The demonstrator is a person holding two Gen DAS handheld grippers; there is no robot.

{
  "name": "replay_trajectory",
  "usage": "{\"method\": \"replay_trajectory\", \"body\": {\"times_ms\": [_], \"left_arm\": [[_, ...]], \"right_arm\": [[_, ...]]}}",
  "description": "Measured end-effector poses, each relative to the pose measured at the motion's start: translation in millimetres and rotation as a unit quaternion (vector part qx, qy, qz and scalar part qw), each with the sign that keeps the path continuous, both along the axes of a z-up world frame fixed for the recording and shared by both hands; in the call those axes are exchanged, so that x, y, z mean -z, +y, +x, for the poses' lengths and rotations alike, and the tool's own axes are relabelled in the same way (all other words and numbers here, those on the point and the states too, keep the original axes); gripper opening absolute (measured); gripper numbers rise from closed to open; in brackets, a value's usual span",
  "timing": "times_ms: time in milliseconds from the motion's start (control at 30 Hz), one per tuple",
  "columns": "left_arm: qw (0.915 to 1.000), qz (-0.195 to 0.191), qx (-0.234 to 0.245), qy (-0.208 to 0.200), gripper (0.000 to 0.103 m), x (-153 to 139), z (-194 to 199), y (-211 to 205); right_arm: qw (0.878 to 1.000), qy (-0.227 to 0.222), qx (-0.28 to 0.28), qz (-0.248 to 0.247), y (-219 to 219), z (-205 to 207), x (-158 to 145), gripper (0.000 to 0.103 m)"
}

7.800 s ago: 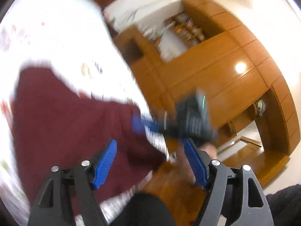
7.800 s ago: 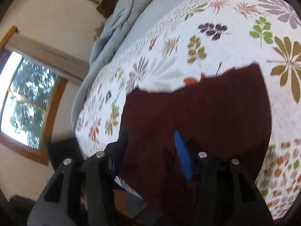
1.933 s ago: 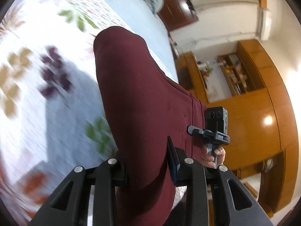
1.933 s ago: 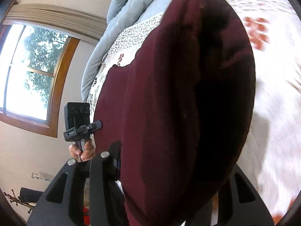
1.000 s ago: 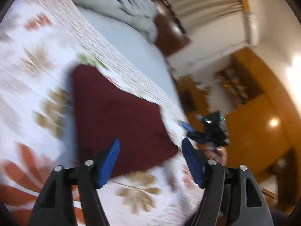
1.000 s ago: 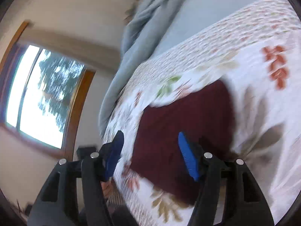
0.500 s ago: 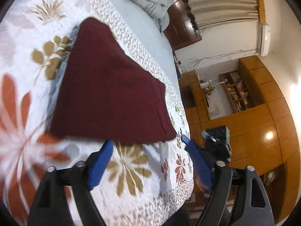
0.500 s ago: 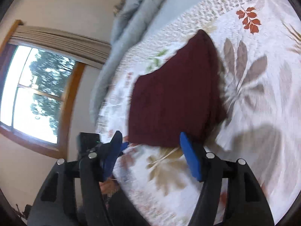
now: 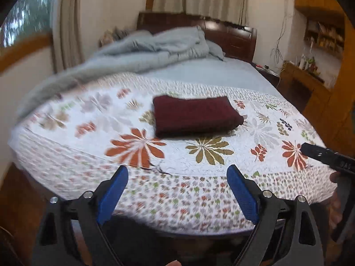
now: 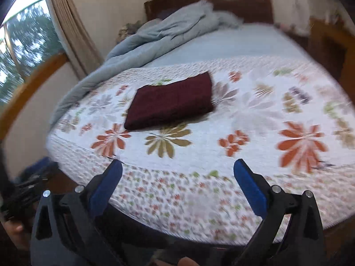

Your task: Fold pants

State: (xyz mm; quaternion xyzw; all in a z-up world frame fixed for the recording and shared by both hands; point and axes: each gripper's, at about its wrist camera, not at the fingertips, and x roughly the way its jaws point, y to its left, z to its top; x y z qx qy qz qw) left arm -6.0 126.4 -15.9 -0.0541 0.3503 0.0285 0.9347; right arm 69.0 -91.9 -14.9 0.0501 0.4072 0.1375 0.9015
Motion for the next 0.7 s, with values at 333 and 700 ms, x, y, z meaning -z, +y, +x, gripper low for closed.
{"method": "replay_trajectory", "body": {"times_ms": [333, 700], "left_arm": [[0.9993, -0.005, -0.012, -0.034, 0.092, -64, -94, -9], [0.9996, 0.001, -0.009, -0.027, 0.092, -63, -105, -22]], "right_arm": [[0.996, -0.075, 0.007, -0.040, -9, -126, -69, 0.100], [0.989, -0.125, 0.020, -0.076, -4, -160, -99, 0.100]]}}
